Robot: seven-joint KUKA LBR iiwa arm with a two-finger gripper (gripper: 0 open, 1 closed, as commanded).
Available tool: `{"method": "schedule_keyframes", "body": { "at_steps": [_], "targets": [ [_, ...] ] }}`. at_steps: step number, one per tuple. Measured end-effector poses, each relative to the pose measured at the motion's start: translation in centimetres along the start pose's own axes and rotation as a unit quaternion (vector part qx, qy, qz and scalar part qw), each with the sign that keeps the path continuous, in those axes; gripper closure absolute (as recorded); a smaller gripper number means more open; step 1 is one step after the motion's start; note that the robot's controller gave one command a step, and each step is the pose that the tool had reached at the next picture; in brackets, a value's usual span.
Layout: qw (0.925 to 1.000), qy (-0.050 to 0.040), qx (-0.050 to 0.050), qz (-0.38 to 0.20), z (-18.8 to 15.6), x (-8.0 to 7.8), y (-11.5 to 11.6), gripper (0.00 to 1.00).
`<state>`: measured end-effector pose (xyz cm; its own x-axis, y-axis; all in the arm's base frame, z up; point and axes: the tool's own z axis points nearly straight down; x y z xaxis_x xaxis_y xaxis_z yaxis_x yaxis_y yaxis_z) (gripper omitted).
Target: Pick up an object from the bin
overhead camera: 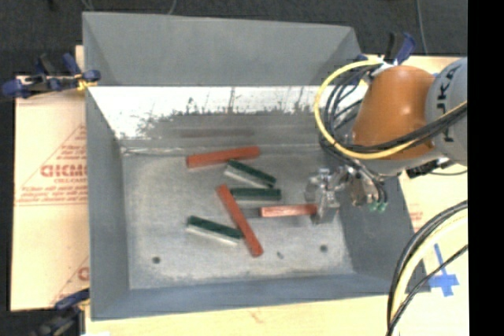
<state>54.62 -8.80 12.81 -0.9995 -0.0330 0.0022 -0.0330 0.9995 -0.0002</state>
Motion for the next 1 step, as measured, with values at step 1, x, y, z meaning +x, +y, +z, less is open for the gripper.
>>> {"method": "schedule_keyframes", "body": {
  "at_steps": [1],
  "targets": [
    [1.0000, 0.0010, 0.000, 0.000, -1.94, 0.04, 0.00, 1.00]
  ]
}}
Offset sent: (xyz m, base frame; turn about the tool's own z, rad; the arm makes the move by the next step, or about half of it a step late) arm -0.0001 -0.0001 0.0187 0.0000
